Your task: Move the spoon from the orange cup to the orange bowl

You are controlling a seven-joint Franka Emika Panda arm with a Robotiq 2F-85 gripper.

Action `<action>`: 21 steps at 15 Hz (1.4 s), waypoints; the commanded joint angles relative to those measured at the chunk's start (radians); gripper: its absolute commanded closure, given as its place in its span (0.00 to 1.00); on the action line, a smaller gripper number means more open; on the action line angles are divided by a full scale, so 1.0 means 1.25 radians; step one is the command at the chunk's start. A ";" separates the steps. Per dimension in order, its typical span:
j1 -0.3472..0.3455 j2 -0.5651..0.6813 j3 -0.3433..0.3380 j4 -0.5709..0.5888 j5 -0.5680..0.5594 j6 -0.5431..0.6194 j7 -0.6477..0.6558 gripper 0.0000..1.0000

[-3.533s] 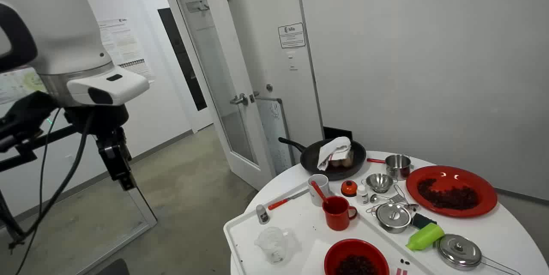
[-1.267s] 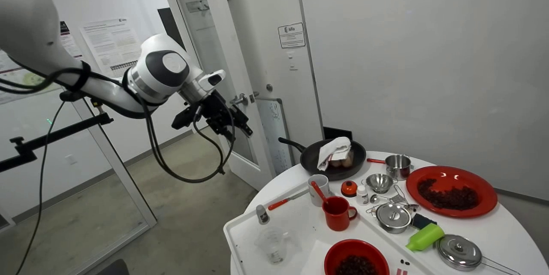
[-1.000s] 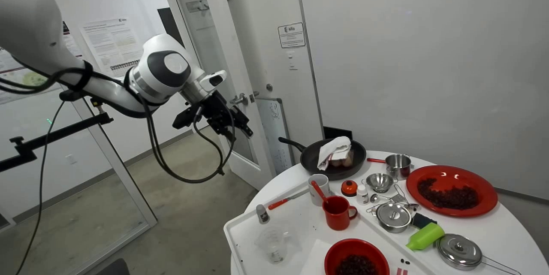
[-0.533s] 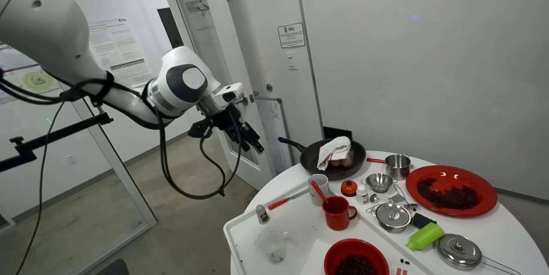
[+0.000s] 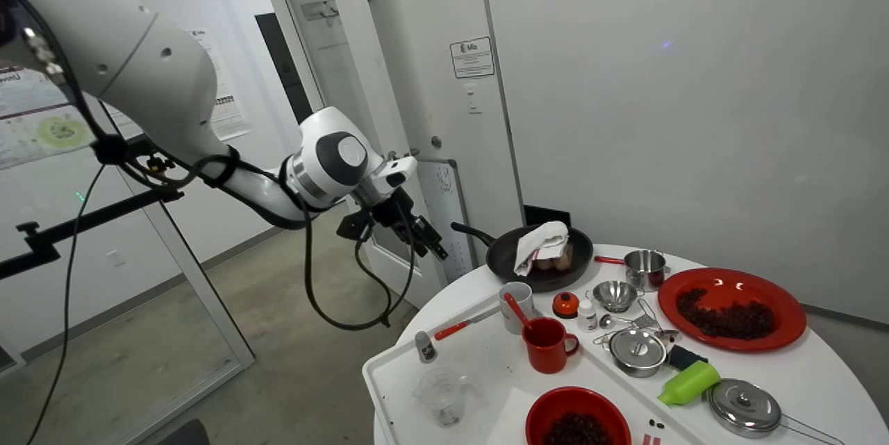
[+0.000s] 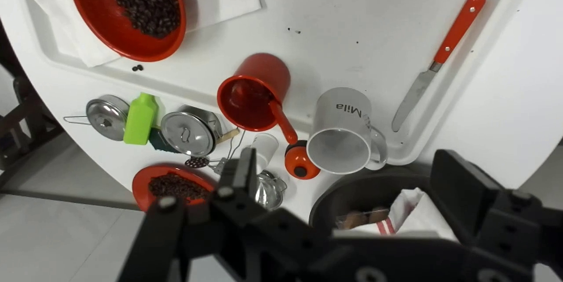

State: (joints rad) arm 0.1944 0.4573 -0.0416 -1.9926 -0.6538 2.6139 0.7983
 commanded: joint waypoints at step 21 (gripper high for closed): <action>0.024 0.459 -0.111 0.544 0.238 -0.204 -0.211 0.00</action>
State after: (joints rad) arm 0.2096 0.9740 -0.1523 -1.3909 -0.3978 2.3984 0.5635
